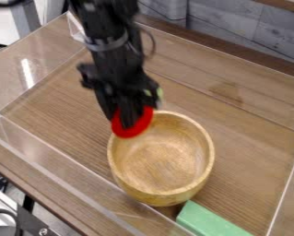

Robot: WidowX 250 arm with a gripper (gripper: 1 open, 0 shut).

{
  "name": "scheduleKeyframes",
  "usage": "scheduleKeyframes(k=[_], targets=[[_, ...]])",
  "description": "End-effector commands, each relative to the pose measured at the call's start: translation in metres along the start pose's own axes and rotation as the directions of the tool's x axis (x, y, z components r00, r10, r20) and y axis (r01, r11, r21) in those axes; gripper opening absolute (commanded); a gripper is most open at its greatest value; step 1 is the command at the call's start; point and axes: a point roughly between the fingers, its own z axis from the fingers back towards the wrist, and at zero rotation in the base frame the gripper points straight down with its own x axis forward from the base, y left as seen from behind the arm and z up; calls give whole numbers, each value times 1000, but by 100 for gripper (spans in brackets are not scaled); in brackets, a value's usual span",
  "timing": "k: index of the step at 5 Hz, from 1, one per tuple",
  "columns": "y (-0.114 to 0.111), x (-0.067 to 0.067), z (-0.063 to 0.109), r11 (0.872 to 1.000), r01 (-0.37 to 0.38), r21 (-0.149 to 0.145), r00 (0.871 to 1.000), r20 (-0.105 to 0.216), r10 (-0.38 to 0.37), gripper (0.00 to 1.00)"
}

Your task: Move the red fruit to the left

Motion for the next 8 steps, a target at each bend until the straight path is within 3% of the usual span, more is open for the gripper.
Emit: scheduleKeyframes(k=[1,3,4,5,7,8], targets=[[10,12,14,1000,-11,12,999,51,11,0],[4,3,7,1000,1,15,999,49,-2,0],[12,16,22,1000,12,15,999,50,-12,0],[25,30,34,1000,9,28,999,44,-10,0],[41,22,33,998,-7,65,1000,7,7,0],[44,20,27,994,-50,95,999,-2,50,0]])
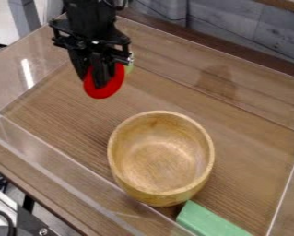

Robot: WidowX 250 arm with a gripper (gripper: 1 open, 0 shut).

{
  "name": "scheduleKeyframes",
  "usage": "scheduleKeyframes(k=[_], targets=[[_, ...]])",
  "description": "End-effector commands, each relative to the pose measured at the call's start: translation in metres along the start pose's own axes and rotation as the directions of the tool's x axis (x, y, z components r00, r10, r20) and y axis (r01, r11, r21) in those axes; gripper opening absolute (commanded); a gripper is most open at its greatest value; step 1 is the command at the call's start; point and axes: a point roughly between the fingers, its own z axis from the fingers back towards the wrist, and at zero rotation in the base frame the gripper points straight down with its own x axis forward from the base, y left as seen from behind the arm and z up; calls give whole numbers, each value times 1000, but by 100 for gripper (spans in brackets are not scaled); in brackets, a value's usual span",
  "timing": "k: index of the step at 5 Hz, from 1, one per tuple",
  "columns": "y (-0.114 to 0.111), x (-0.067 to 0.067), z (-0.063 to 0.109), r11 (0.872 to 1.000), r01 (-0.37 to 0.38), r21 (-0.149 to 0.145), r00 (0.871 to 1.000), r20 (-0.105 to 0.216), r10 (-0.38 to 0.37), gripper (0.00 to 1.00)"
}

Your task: Move the red fruit to the left

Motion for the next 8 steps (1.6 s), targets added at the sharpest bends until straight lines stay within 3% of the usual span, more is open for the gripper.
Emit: scheduleKeyframes(k=[1,3,5,7,8], targets=[[5,1,-1,999,-40,33,999,9,39,0],[13,14,-20,998,-2,67,1000,-5,3,0],[20,25,-23,995,-20,96,1000,-14,22,0],[5,26,-30,993,-16,116,999,-27,19,0],[19,28,-31,993,-23,120,999,-31,26,0]])
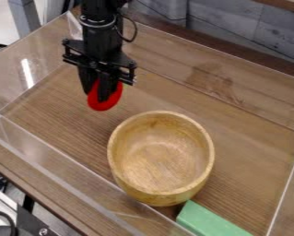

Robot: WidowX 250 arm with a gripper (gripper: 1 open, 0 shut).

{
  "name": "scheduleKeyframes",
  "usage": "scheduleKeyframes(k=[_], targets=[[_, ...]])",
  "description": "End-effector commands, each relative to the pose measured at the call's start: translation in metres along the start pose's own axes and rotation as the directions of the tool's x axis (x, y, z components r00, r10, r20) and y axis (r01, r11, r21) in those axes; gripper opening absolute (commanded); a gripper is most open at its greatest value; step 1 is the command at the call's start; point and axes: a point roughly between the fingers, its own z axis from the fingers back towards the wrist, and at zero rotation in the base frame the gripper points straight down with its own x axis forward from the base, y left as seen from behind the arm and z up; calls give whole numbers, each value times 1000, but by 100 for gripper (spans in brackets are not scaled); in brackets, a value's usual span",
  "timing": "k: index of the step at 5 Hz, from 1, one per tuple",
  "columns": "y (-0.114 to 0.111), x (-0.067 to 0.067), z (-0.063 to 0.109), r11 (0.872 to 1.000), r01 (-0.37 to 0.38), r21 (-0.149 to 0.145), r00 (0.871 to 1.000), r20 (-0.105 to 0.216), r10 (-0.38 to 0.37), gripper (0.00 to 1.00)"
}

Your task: Move the red fruit to the left

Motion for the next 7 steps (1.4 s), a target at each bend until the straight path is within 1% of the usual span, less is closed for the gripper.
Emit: scheduleKeyframes(k=[1,2,3,4,5,7], targets=[[14,17,18,998,65,10,996,68,-65,0],[25,18,24,1000,-26,0,996,85,26,0],[35,22,27,992,-123,-12,986,108,123,0],[37,30,17,992,-122,-25,984,128,124,0],[38,38,6,993,-114,-32,983,139,117,0],[57,60,-18,998,-52,-40,988,145,58,0]])
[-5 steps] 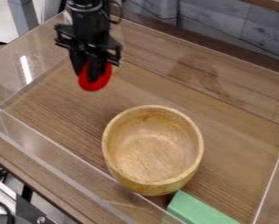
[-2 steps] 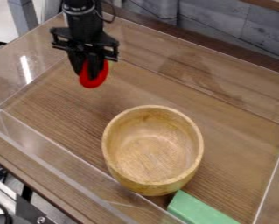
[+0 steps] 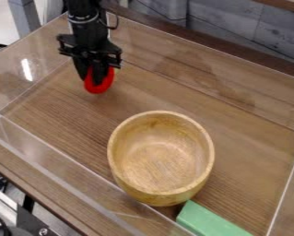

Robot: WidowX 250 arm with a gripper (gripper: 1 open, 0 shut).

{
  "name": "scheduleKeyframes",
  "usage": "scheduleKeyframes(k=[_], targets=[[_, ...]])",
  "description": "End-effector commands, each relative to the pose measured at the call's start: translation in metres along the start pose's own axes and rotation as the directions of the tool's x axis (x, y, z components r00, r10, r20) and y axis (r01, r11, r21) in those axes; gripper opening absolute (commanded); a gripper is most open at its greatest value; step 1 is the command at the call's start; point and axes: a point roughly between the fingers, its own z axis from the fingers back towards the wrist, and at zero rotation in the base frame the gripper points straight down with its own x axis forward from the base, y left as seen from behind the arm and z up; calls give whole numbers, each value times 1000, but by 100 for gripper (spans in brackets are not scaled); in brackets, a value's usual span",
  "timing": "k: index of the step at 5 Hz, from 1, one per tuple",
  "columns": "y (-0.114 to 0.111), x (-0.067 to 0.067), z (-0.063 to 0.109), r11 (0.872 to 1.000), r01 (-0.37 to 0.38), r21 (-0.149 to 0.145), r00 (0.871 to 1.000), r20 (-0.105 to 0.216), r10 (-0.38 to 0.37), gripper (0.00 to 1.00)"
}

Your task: Move the red fruit to the left

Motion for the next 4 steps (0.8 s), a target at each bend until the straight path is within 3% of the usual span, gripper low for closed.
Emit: scheduleKeyframes(k=[1,2,3,4], targets=[[6,14,14,999,52,0,997,56,-52,0],[5,16,14,995,98,-24,994,53,-97,100],[5,18,14,990,136,-44,990,53,-134,0],[13,17,23,993,108,-54,993,50,-106,0]])
